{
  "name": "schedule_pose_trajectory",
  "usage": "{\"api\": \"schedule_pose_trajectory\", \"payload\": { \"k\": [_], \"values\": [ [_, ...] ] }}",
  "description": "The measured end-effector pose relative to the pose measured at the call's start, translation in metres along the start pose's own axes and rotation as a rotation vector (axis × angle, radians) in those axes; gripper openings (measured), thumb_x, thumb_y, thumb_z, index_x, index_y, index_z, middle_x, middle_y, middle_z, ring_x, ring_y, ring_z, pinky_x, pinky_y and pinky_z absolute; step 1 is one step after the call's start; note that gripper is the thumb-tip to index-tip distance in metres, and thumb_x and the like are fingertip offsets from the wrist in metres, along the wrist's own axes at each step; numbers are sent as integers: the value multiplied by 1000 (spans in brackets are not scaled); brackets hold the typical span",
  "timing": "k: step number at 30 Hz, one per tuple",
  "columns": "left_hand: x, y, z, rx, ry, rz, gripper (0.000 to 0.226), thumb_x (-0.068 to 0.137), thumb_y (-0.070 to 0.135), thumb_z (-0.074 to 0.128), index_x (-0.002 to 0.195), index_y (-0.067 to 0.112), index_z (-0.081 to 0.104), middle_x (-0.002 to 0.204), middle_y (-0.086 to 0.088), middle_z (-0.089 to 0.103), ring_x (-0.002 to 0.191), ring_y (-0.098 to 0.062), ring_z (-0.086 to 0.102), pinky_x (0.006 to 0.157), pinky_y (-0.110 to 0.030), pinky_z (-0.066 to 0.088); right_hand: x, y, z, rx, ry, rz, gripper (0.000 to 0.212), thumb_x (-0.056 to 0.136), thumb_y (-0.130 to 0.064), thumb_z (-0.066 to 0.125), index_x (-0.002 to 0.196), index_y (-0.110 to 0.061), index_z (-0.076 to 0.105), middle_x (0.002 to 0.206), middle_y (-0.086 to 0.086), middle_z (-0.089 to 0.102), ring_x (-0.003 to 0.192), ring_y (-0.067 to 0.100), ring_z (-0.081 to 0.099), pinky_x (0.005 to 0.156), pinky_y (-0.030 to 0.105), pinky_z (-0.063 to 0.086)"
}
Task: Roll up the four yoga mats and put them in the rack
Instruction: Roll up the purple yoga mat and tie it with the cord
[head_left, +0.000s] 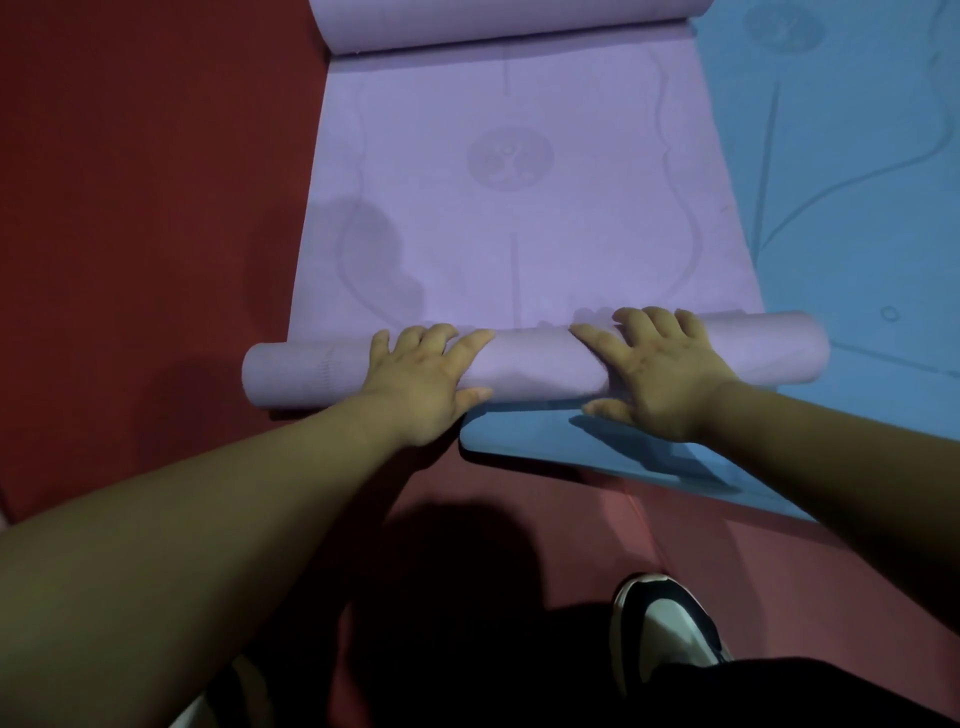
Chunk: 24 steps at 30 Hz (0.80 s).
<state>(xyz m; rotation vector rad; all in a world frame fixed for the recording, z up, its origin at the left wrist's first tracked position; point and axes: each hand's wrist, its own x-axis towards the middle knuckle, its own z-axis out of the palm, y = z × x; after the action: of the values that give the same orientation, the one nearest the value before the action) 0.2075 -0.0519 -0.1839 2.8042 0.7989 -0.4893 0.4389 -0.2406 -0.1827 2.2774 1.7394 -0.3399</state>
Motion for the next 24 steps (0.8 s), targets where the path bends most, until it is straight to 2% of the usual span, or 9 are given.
{"api": "schedule_pose_trajectory", "payload": {
  "k": [3, 7, 10, 12, 15, 19, 24],
  "values": [
    [5, -3, -8, -15, -42, 0, 72, 96, 70, 34, 157, 48, 2, 161, 0, 22, 147, -29, 20, 118, -65, 10, 4, -3, -1, -3, 6, 37, 90, 78, -84, 16, 156, -40, 24, 137, 13, 50, 120, 38, 48, 105, 55, 33],
    [-5, 4, 1, 62, 17, 0, 83, 92, 76, 32, 156, 47, -11, 162, -6, 14, 148, -31, 12, 117, -69, 1, 9, 4, -12, 18, -45, 15, 95, 73, -86, 3, 157, -44, 14, 137, 7, 46, 124, 33, 45, 105, 48, 32],
    [-3, 7, 7, 72, 71, -22, 86, 89, 79, 35, 157, 47, -7, 162, -5, 17, 146, -35, 17, 117, -68, 6, 14, 8, -13, 41, -74, 6, 88, 80, -86, 15, 157, -44, 12, 140, 6, 45, 127, 32, 44, 107, 48, 32],
    [4, 4, 3, 58, 37, -34, 85, 89, 80, 37, 156, 50, -6, 164, -6, 17, 148, -39, 16, 119, -67, 5, 16, 8, -14, 61, -76, 8, 89, 80, -86, 21, 157, -44, 13, 142, 7, 45, 129, 33, 44, 109, 50, 31],
    [9, -1, -1, 51, 1, -28, 83, 89, 79, 38, 154, 53, -7, 163, -8, 18, 149, -42, 15, 119, -66, 4, 14, 5, -12, 26, -55, 23, 98, 70, -91, 15, 157, -46, 10, 140, 8, 45, 128, 34, 44, 110, 52, 30],
    [11, -1, -2, 55, 26, -12, 79, 90, 77, 39, 155, 51, 2, 151, -5, 35, 138, -34, 32, 118, -64, 14, 14, 5, -11, 24, -24, 15, 87, 80, -85, 27, 156, -45, 16, 135, 7, 50, 122, 34, 48, 104, 49, 33],
    [5, -3, -9, 58, 26, 12, 77, 91, 76, 39, 156, 50, 8, 144, -4, 43, 129, -32, 40, 112, -55, 27, 12, 6, -23, 63, -83, 8, 86, 81, -85, 34, 156, -46, 16, 136, 5, 49, 123, 32, 49, 102, 47, 36]
  ]
}}
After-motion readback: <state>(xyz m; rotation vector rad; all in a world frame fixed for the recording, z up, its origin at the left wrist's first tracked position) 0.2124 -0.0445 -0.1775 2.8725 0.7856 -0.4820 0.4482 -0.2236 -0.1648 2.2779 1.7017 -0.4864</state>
